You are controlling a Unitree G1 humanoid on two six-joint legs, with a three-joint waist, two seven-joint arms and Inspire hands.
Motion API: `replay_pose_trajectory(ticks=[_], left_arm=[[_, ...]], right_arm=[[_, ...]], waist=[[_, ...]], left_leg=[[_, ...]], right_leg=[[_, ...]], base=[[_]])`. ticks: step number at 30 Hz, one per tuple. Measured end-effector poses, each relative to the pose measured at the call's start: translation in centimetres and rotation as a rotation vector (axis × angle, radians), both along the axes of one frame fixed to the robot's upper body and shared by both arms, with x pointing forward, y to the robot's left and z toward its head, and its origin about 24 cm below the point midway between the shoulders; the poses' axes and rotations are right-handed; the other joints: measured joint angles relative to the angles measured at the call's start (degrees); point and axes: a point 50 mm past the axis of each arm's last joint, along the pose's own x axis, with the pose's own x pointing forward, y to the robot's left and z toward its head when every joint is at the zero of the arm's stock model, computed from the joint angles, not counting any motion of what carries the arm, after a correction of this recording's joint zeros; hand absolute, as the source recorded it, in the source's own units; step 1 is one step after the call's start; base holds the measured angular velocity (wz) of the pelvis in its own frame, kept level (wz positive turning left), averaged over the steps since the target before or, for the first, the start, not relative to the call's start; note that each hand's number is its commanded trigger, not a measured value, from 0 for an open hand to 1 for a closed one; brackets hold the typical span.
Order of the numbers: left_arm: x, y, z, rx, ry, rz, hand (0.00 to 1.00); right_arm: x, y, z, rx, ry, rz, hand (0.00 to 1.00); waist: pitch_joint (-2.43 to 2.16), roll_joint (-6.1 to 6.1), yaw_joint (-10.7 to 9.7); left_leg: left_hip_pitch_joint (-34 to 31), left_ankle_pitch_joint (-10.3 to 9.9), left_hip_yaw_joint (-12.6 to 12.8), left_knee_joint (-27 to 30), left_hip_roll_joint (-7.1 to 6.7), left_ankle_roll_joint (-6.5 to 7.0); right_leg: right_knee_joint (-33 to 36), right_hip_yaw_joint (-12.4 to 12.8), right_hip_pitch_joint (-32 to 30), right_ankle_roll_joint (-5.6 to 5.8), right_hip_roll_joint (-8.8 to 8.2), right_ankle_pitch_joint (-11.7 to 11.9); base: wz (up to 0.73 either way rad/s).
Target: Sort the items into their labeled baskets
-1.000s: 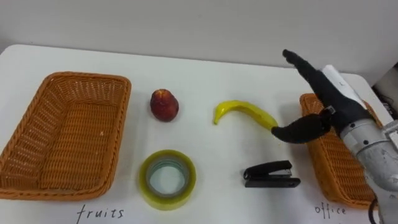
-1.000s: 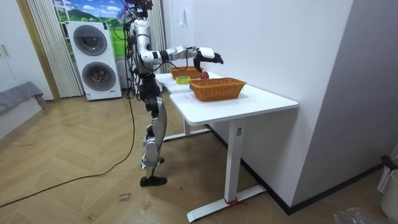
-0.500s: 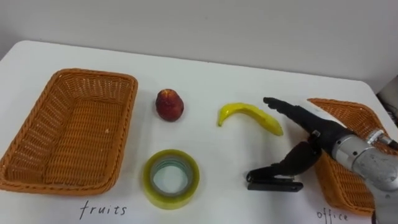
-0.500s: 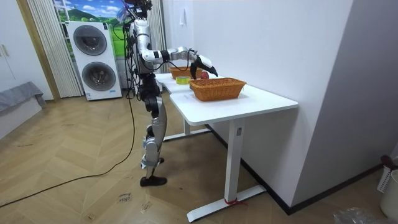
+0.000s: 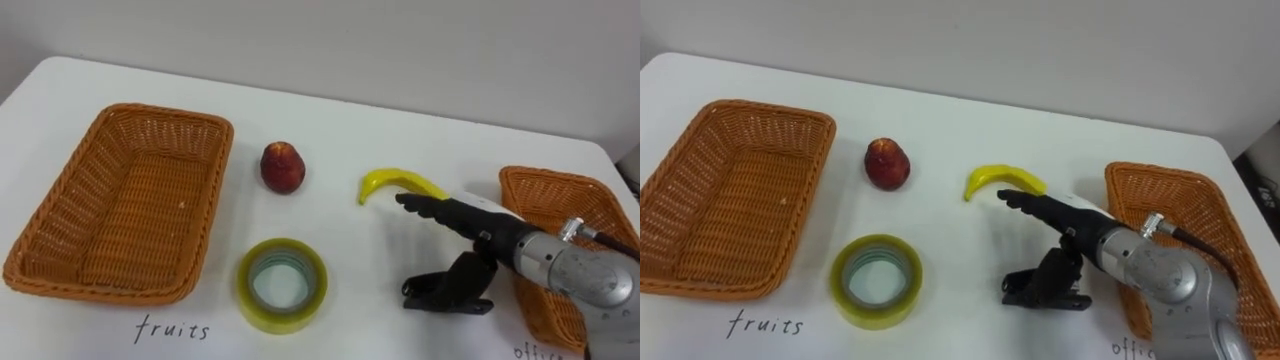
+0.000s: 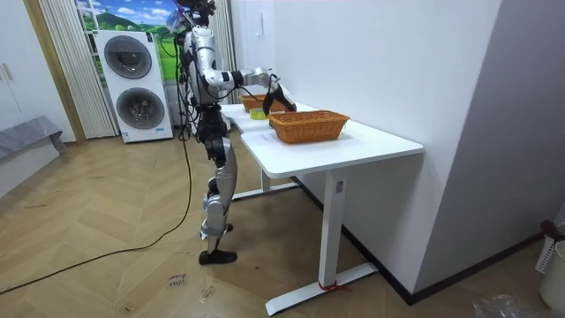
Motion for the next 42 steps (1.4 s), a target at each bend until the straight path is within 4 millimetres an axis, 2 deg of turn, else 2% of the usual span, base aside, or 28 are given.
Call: replay_pose_trajectory(ticks=[9,19,24,37,42], left_arm=[[1.0,0.2,0.1,0.001,-0.022,-0.007,0.00],[1.0,0.7,0.3,0.007,-0.016,-0.006,0.00],[1.1,1.0,0.4,0.003,-0.029,0.010,0.00],[1.2,1.3,0.6,0.012,-0.040,0.016,0.00],[1.4,1.2,0.5,0.017,-0.036,-0.009,0.00]], right_arm=[[-0.2,0.2,-0.2,0.001,0.054,0.043,0.00],[-0.5,-0.1,-0.6,-0.037,0.130,0.044,0.00],[-0.6,-0.3,-0.7,-0.099,0.152,0.048,0.00],[-0.9,-0.5,-1.1,-0.132,0.172,0.042,0.00],[-0.8,-0.7,-1.3,-0.139,0.162,0.020,0.00]], waist=[[0.05,-0.12,0.2],[-0.04,-0.80,0.2],[-0.05,-0.80,0.2],[-0.05,-0.74,0.2],[-0.19,-0.31,0.0]], left_leg=[[0.0,0.0,0.0,0.0,-0.01,0.00],[0.0,0.0,0.1,0.0,-0.03,0.00],[-0.3,0.0,0.2,0.1,0.00,0.00],[-0.3,0.0,-0.1,0.4,0.00,0.00],[-1.0,0.0,-0.4,1.0,-0.02,0.00]], right_leg=[[0.0,0.1,-0.1,0.00,0.00,0.0],[0.0,0.0,-0.1,0.00,0.00,0.0],[0.0,-0.1,-0.2,-0.01,0.00,0.0],[0.0,-0.1,-0.2,-0.11,-0.03,0.1],[0.0,-0.6,-0.4,-0.20,-0.09,0.1]], base=[[0.00],[0.00],[0.00],[0.00],[0.03]])
